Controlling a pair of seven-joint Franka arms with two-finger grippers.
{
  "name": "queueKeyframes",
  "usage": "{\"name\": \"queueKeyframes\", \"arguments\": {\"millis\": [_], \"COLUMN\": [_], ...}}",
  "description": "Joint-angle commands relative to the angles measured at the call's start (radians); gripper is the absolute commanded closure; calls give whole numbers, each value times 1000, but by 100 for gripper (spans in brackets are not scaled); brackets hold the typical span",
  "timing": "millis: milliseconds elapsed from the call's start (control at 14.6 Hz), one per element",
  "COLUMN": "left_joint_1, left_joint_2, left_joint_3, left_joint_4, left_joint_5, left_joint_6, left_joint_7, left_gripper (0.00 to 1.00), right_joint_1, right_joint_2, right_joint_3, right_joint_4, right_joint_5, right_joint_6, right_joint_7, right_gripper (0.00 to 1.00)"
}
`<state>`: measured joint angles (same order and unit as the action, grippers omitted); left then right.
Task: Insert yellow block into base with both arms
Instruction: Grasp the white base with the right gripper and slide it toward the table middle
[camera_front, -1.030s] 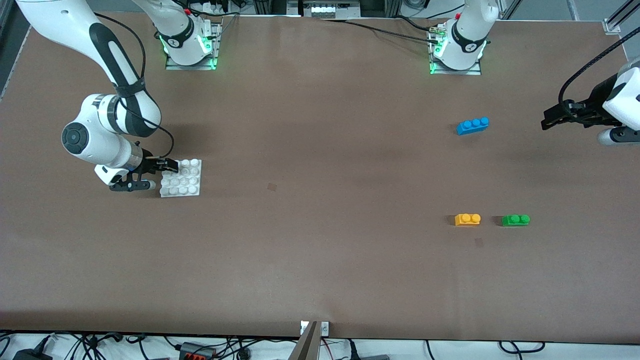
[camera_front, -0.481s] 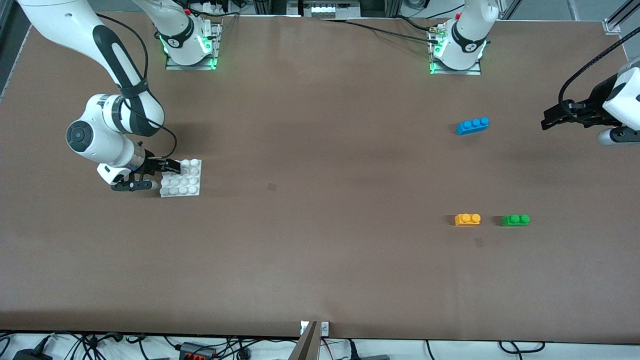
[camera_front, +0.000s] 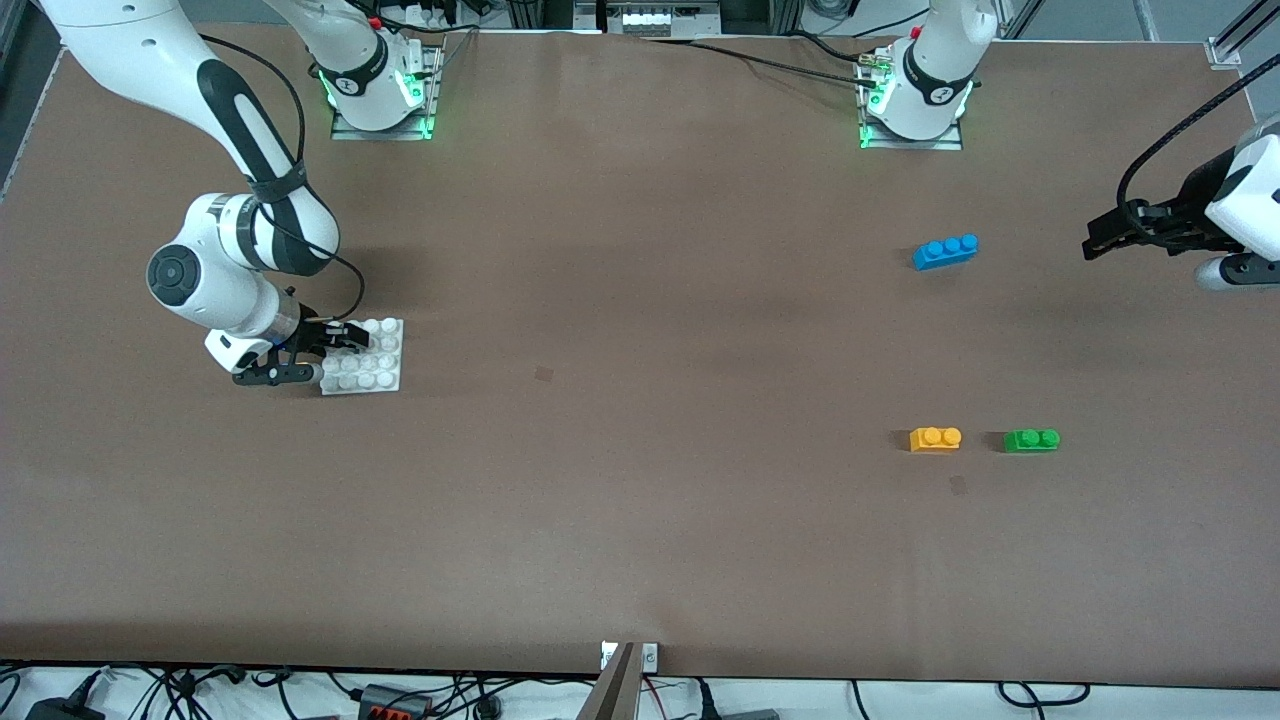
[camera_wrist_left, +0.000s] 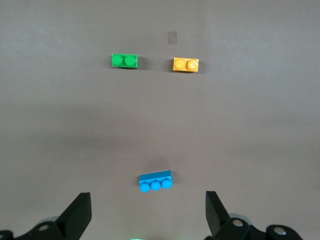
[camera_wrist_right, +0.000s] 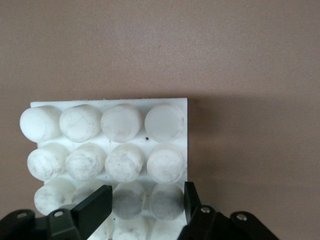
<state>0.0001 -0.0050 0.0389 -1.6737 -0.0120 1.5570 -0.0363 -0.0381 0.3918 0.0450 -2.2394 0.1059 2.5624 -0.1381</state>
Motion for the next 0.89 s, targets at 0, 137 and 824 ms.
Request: {"name": "queueKeyframes", "arguments": {"millis": [0, 137, 824], "left_joint_1": [5, 5, 5], "left_joint_2": [0, -1, 0], "left_joint_3": [3, 3, 3], "left_joint_4": [11, 11, 11], "left_joint_5": [-25, -25, -25], "left_joint_6": [-15, -15, -15], "left_joint_7": [1, 1, 1], "left_gripper": [0, 0, 0], "right_joint_1": [3, 9, 116], "right_joint_2": [12, 12, 55], "right_joint_3": [1, 1, 18], "right_joint_4": [-12, -14, -2], "right_joint_5": [17, 17, 20], "right_joint_6": [24, 24, 22], "right_joint_7": [-24, -24, -8], "right_gripper": [52, 51, 48]}}
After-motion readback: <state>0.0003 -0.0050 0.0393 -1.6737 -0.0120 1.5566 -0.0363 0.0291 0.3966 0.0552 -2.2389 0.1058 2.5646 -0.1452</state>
